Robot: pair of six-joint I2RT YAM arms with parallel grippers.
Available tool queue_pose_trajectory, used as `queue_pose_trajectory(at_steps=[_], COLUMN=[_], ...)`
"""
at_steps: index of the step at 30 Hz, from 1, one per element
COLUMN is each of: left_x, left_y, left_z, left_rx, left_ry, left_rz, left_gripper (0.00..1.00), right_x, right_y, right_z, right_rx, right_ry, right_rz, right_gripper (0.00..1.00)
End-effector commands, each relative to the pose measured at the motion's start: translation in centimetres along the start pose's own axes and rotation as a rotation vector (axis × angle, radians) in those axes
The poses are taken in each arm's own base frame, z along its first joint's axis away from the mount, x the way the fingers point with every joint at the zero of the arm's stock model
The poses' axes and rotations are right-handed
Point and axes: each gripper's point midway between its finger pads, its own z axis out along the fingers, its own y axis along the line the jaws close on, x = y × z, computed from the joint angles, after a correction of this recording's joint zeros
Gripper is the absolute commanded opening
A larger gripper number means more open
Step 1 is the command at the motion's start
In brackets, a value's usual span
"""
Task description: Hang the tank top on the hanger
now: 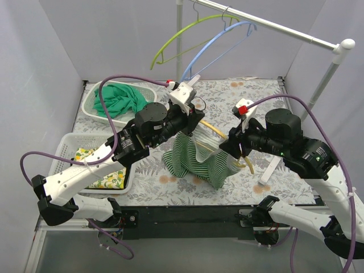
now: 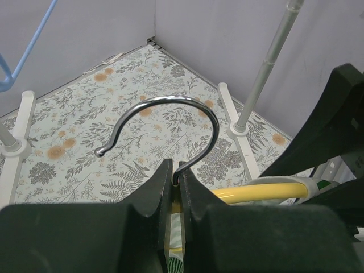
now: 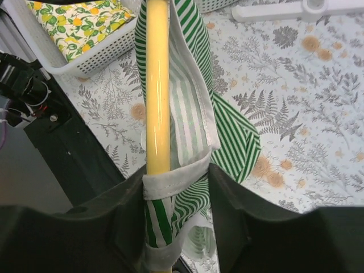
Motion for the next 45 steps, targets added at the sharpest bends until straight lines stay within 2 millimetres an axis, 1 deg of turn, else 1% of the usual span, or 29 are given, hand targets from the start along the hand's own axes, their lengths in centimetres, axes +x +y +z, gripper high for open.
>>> queue_pose_trajectory(at_steps=[1,3,4,5,6,7,9,11,12,13,16,18,19,21,22,23,24,25,27,30,31,33,34,35,37,41,42,45], left_x=[-2.6,-2.2,-2.1,-1.9,-1.7,-1.5,-1.7,-2.4,-2.7,-2.9,-3.0,-1.9,-1.2,0.9,1.4,2.0,3.0,3.4,3.8,3.6,3.6,4.1,4.2,4.4,4.0,4.4,4.3,4.2], left_y=[-0.5,-0.4,-0.1,0.1,0.4,0.7,1.6,2.0,2.0,2.1,2.4,3.0,3.2,3.6,3.7,3.8,3.9,3.8,3.9,4.1,5.6,5.7,6.8,6.2,6.0,5.1,4.5,4.0], left_z=[-0.8,-0.6,-0.6,-0.5,-0.4,-0.5,-0.9,-1.8,-2.2,-2.6,-4.1,-4.8,-5.1,-5.2,-5.4,-5.4,-5.3,-5.2,-5.0,-4.5,-4.3,-3.7,-3.5,-3.4,-3.1,-2.4,-2.3,-2.1], left_rx=[0.02,0.016,-0.002,-0.016,-0.028,-0.048,-0.092,-0.11,-0.108,-0.109,-0.108,-0.136,-0.144,-0.159,-0.163,-0.165,-0.163,-0.143,-0.122,-0.054,-0.077,-0.027,-0.037,0.009,0.044,0.115,0.157,0.196], left_ry=[-0.09,-0.084,-0.083,-0.079,-0.076,-0.073,-0.079,-0.1,-0.107,-0.114,-0.114,-0.077,-0.061,-0.007,0.003,0.017,0.044,0.058,0.065,0.062,0.062,0.083,0.082,0.09,0.069,0.081,0.077,0.065], left_rz=[-0.037,-0.041,-0.042,-0.041,-0.041,-0.039,-0.044,-0.059,-0.062,-0.066,-0.073,-0.086,-0.091,-0.09,-0.103,-0.109,-0.108,-0.125,-0.138,-0.175,-0.192,-0.233,-0.242,-0.25,-0.257,-0.265,-0.266,-0.268], left_gripper=[0.0,0.0,0.0,0.05,0.15,0.31,0.5,0.63,0.66,0.67,0.59,0.53,0.52,0.51,0.51,0.51,0.51,0.5,0.49,0.5,0.5,0.49,0.49,0.49,0.49,0.48,0.48,0.48], right_x=[-0.1,-0.3,-0.3,-0.4,-0.2,-0.1,0.1,0.2,0.3,0.4,0.1,-0.1,-0.2,-0.1,-0.1,0.0,0.0,0.0,-0.1,-0.2,-0.2,-0.2,-0.2,-0.2,-0.2,-0.3,-0.3,-0.3], right_y=[0.5,0.2,0.1,0.0,-0.2,-0.3,-0.9,-0.9,-1.0,-1.1,-1.2,-1.1,-1.1,-0.9,-0.9,-0.8,-0.8,-0.7,-0.5,-0.4,-0.5,-0.4,-0.3,-0.3,-0.3,-0.3,-0.3,-0.3], right_z=[0.3,0.5,0.5,0.4,0.4,0.3,0.1,-0.1,-0.2,-0.3,-0.8,-1.1,-1.2,-1.1,-1.1,-1.0,-1.0,-1.0,-1.0,-1.1,-1.1,-1.2,-1.2,-1.2,-1.2,-1.3,-1.3,-1.3], right_rx=[-0.027,-0.012,-0.003,0.005,0.018,0.027,0.062,0.067,0.073,0.079,0.091,0.091,0.09,0.081,0.078,0.077,0.074,0.071,0.06,0.055,0.057,0.052,0.05,0.049,0.049,0.049,0.049,0.047], right_ry=[-0.01,-0.016,-0.019,-0.028,-0.031,-0.034,-0.036,-0.042,-0.044,-0.045,-0.065,-0.075,-0.079,-0.076,-0.074,-0.073,-0.07,-0.072,-0.072,-0.076,-0.076,-0.077,-0.078,-0.078,-0.077,-0.083,-0.083,-0.081], right_rz=[0.005,0.02,0.023,0.028,0.029,0.034,0.049,0.05,0.054,0.056,0.058,0.058,0.063,0.065,0.067,0.067,0.067,0.065,0.066,0.066,0.066,0.064,0.063,0.065,0.065,0.061,0.062,0.06], right_gripper=[0.3,0.13,0.02,0.01,0.01,0.01,0.01,0.01,0.01,0.01,0.01,0.01,0.01,0.01,0.01,0.01,0.01,0.01,0.01,0.01,0.01,0.01,0.01,0.01,0.01,0.01,0.01,0.01])
